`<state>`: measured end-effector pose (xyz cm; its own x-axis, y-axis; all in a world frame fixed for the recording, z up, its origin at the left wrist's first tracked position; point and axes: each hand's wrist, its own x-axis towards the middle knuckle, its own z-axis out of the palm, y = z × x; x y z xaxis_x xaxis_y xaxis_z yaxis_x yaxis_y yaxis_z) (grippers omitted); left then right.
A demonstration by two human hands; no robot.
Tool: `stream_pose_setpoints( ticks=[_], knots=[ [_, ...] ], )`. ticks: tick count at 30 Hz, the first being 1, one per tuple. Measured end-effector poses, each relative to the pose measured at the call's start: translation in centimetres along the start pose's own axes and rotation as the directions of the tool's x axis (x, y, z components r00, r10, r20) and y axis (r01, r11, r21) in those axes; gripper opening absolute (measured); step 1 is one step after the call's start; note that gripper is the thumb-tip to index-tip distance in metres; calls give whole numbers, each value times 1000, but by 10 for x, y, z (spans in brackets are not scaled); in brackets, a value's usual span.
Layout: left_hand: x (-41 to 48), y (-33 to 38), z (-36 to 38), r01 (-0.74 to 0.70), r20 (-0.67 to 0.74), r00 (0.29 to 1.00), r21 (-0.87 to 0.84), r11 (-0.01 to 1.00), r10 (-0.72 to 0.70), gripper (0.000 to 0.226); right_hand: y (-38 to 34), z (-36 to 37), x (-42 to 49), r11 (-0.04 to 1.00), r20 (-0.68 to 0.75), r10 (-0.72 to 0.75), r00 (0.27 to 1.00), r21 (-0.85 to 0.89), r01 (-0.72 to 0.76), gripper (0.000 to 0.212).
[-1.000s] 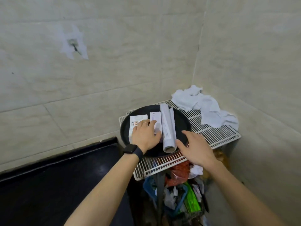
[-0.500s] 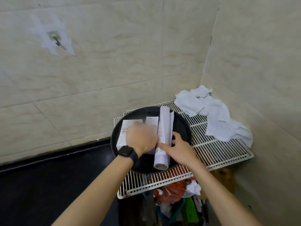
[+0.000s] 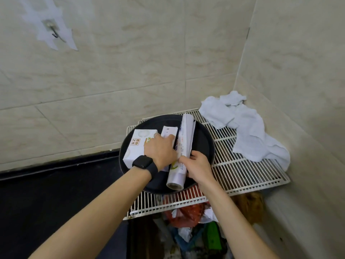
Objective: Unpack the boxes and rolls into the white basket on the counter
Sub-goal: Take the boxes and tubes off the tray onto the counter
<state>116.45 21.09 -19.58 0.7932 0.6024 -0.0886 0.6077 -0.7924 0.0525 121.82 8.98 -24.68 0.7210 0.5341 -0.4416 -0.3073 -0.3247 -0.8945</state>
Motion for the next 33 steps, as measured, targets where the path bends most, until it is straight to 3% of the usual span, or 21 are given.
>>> stream_pose_setpoints(
  ticks=[7,11,15,19,23,26,29,33],
  knots=[
    [2,-14,-9,-13,31,999,-257,966,21,50,-7,-6,-7,992,29,-24,999,128,21,25],
    [-10,-26,-30,2,-47,999,-453,892,-26,50,-26,-12,-24,964,44,-63,997,261,49,29],
    [-39,-59,-47,-21,-152,983,-638,770,-99,42,-50,6,-54,937,81,-190,978,313,156,37],
    [-77,-118,-59,-68,-270,941,-741,668,-204,42,-67,55,-81,926,156,-315,936,267,267,46],
    [-108,-214,-50,-4,-330,876,-734,680,-351,43,-57,130,-96,940,252,-341,906,118,321,51],
    [-128,-295,-14,134,-283,852,-696,705,-440,46,-32,197,-99,957,295,-282,913,19,289,63],
    [-148,-367,43,288,-138,869,-638,714,-474,50,12,266,-96,981,338,-158,928,-55,187,62],
    [-170,-434,126,429,81,880,-562,708,-469,52,85,343,-86,948,248,-26,969,-302,102,63]
  ],
)
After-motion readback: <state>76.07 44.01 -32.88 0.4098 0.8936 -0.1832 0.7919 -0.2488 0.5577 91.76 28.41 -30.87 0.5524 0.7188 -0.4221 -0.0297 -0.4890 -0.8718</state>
